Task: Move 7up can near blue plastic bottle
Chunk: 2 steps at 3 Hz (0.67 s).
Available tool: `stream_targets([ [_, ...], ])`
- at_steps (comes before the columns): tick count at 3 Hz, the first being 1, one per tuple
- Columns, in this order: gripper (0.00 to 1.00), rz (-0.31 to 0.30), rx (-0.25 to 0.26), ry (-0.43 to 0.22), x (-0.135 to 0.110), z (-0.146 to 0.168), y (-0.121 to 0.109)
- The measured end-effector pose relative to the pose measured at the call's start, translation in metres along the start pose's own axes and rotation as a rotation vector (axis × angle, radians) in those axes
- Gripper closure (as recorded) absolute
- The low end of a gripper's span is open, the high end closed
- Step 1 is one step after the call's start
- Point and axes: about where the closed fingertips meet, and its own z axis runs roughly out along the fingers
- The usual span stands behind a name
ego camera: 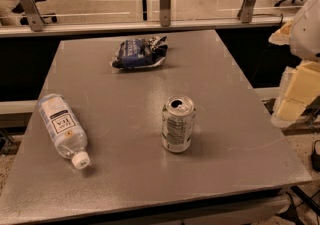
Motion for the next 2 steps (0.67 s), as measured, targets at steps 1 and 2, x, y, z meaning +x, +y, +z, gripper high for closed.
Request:
stream_targets([
  [1,0.0,-0.004,-0.002,-0.016,-0.003,0.001,0.001],
  [2,0.0,-0.019,-0.01,-0.069,-0.013,0.006,0.004],
])
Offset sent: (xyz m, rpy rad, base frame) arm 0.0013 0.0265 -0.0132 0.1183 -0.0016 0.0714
